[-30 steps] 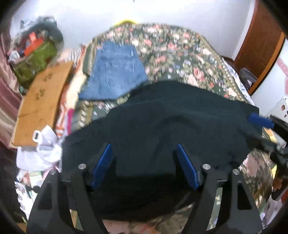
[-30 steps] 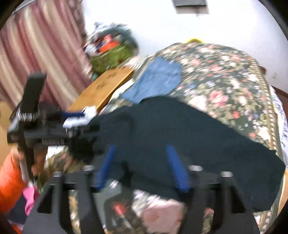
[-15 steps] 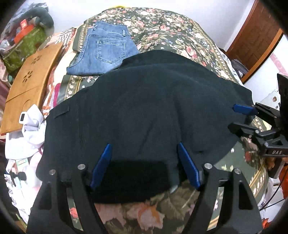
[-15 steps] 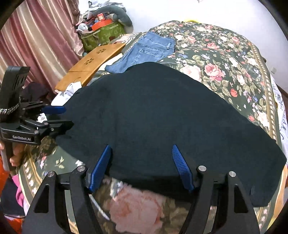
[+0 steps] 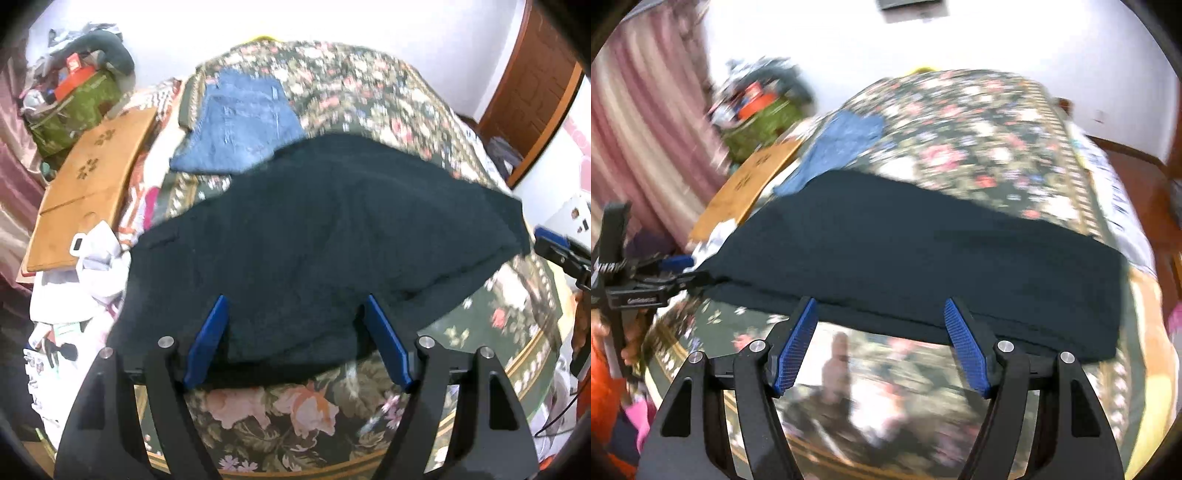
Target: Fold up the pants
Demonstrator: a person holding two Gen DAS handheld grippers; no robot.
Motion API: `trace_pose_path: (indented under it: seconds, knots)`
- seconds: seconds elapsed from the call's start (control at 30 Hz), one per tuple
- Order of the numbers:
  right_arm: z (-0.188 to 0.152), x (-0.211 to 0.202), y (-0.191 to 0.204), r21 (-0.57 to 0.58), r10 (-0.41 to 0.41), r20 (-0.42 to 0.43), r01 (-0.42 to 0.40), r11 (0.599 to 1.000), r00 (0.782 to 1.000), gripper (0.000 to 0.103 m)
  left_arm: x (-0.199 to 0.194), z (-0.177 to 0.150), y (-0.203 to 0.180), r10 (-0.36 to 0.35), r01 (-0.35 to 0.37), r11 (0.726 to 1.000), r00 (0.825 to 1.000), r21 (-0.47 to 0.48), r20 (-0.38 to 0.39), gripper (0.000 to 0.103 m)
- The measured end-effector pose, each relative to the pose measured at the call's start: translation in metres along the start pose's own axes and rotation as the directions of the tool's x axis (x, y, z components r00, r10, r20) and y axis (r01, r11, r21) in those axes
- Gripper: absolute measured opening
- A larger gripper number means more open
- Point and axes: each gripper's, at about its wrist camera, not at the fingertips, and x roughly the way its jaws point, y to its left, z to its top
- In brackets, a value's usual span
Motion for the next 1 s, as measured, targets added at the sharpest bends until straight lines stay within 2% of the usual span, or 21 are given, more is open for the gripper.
trace_pose_path:
  seconds: [0.07,0.17,0.23,0.4,0.5,0.7,0.83,1.0]
  knots:
    - [-0.001,-0.012,-0.018,0.059,-0.034,0.028,0.033,0.998,0.999,0.068,-0.007,0.012,0.002,0.015,-0.015,1.0,0.999,-0.017,0.036,0.077]
    - [-0.01,-0.031,-0.054,0.182,-0.097,0.065,0.083,0.98,0.993,0.068,-0.01,0.033,0.004,0.045,-0.043,0.999,0.996,-0.024,0.072,0.085]
    - [-0.021,-0.043,-0.083,0.28,-0.143,0.082,0.115,0.953,0.986,0.068,-0.006,0.046,0.003,0.061,-0.059,0.998,0.995,-0.03,0.078,0.086]
    - [-0.051,-0.051,-0.136,0.458,-0.176,0.045,0.137,0.878,0.983,0.068,0.021,0.071,-0.008,0.025,-0.023,0.999,0.999,-0.045,0.041,0.086]
    - [-0.064,-0.045,-0.152,0.524,-0.156,0.017,0.124,0.843,0.988,0.068,0.044,0.077,-0.021,0.016,-0.016,0.999,1.0,-0.031,-0.001,0.086]
    - [-0.071,-0.018,-0.172,0.633,-0.052,0.016,0.03,0.773,0.999,0.068,0.079,0.069,-0.044,0.01,-0.008,1.0,0.997,0.025,-0.083,0.086]
    - [-0.071,0.007,-0.184,0.702,0.02,-0.006,-0.01,0.712,1.0,0.068,0.08,0.064,-0.05,0.042,-0.04,0.998,0.998,0.046,-0.048,0.091]
    - [-0.064,0.024,-0.182,0.695,0.062,-0.014,-0.035,0.718,0.998,0.067,0.082,0.064,-0.048,0.032,-0.03,0.999,0.998,0.032,-0.047,0.094]
